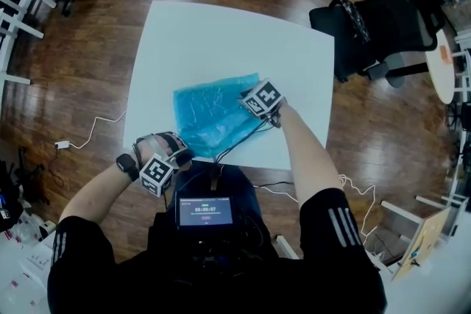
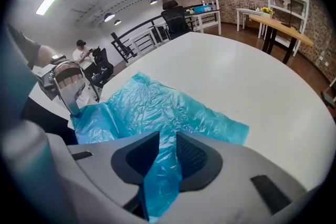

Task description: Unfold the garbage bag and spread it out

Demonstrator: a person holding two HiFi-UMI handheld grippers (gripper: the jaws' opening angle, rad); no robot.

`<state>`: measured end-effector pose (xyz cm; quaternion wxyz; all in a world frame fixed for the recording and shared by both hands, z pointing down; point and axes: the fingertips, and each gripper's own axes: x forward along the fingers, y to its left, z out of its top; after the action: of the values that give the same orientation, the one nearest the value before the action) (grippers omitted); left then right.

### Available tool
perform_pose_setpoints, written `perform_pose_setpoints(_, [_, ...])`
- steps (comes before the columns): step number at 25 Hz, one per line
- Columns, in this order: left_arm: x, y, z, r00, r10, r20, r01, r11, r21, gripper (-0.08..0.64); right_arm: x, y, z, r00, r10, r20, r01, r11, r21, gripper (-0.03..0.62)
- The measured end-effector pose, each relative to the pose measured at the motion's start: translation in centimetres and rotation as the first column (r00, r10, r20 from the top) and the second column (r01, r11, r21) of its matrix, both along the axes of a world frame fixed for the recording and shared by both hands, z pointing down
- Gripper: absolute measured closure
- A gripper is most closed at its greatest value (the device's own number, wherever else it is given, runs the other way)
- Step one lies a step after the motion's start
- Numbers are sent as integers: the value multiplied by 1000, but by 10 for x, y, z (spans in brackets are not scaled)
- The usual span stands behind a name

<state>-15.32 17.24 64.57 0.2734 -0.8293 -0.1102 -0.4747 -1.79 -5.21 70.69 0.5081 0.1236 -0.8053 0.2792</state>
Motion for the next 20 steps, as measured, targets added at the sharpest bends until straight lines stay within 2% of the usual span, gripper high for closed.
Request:
perform_pose_setpoints(8, [-4,12,8,1000,10,17,-10,1000,-14,537,-4,2,15,996,90,10,-88,991,-103,479])
perform_pose_setpoints(13, [-10,16,17,999,26,48,-25,999,-21,537,4,-17,17,992,120,-40,-121,992,-27,488])
perform_pose_setpoints(20, [-23,-6,24,994,24,108,-27,999,20,536,13,-46,18,980,187,-69,-181,980,80,486])
